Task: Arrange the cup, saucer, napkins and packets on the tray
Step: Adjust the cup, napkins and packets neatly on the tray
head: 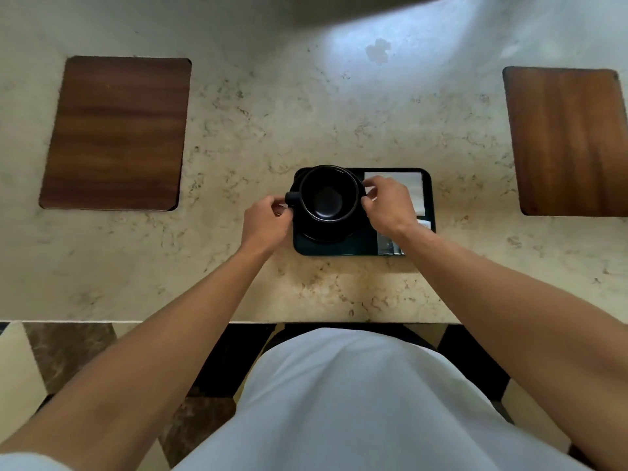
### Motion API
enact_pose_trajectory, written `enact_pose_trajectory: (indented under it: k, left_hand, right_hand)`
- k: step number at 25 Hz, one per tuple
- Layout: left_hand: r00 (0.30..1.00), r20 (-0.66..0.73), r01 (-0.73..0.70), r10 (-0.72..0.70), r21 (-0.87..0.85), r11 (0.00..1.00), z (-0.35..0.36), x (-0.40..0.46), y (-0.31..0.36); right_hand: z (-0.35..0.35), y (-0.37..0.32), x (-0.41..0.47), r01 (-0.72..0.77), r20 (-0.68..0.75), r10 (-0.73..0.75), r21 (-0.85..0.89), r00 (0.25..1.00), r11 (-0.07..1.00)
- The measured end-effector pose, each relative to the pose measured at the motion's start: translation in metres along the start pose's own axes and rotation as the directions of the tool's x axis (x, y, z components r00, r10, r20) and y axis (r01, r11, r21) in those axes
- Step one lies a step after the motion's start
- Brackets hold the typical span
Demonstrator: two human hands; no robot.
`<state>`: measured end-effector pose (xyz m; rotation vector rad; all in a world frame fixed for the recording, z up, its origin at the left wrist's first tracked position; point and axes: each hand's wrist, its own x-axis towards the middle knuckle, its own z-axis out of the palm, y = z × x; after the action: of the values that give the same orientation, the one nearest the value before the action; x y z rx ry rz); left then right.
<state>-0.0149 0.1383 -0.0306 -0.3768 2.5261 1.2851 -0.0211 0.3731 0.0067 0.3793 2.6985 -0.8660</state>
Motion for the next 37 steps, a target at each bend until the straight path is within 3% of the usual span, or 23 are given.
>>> enact_pose_trajectory:
  k: [7,25,28,30,32,37]
  left_hand:
    - [0.994,0.026,0.109,-0.107,-0.095,0.989,0.003,-0.002,0.003]
    - [0.994,0.014,0.109,-0.109,-0.034,0.993,0.001,-0.012,0.01]
    - [0.993,-0.065,0.102,-0.1,0.036,0.994,0.002,-0.017,0.013]
    - [0.978,-0.168,0.126,-0.127,-0.013,0.992,0.002,-0.028,0.018]
    - [0.968,-0.19,0.144,-0.163,-0.108,0.984,0.004,-0.042,0.023]
    - [0.954,-0.023,0.263,-0.298,-0.407,0.875,0.016,-0.058,0.035]
  right_hand:
    - [0.001,0.0,-0.001,-0.054,0.004,0.054,0.093,0.999,0.994]
    - [0.0,-0.001,-0.007,-0.043,0.027,0.041,0.087,0.999,0.995]
    - [0.0,0.0,-0.003,0.035,-0.061,-0.029,0.094,0.998,0.995]
    - [-0.002,-0.003,0.002,0.078,-0.116,-0.058,0.182,0.992,0.98]
    - [-0.005,-0.008,0.009,0.075,-0.064,-0.059,0.283,0.996,0.956]
    - [-0.004,-0.025,0.018,0.025,0.134,-0.078,0.358,0.988,0.933]
